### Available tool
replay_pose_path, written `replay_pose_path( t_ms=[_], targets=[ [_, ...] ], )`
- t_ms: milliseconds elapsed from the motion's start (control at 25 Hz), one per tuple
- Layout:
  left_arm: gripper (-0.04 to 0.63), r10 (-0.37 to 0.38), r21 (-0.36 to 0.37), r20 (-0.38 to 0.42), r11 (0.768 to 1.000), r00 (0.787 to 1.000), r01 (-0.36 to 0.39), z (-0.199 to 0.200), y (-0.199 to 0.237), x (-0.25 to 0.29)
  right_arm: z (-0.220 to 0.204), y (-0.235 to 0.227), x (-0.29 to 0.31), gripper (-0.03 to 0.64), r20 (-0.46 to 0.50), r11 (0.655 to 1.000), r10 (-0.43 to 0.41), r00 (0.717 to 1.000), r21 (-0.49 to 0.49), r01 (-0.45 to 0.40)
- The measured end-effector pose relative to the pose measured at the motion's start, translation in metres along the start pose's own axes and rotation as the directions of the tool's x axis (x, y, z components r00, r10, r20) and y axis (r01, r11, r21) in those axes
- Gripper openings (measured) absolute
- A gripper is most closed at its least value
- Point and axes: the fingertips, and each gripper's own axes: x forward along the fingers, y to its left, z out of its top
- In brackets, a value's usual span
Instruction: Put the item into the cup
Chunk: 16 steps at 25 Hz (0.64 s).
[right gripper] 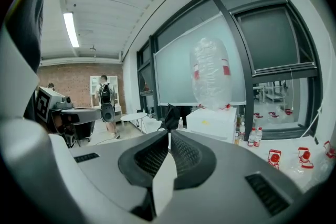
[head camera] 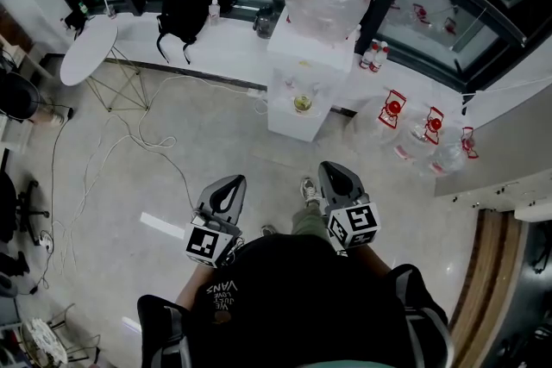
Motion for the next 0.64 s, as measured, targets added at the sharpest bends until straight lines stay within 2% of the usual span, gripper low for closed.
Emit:
replay_pose_path(
  t_ms=[640],
  targets=[
    [0.02,-0.023,-0.014,-0.01,1.0,1.0,0.023,0.001,0.007,0.012,0.007,-0.004,0.013,0.049,-0.015,1.0,-0.005,1.0,-0.006,0.005]
  ],
)
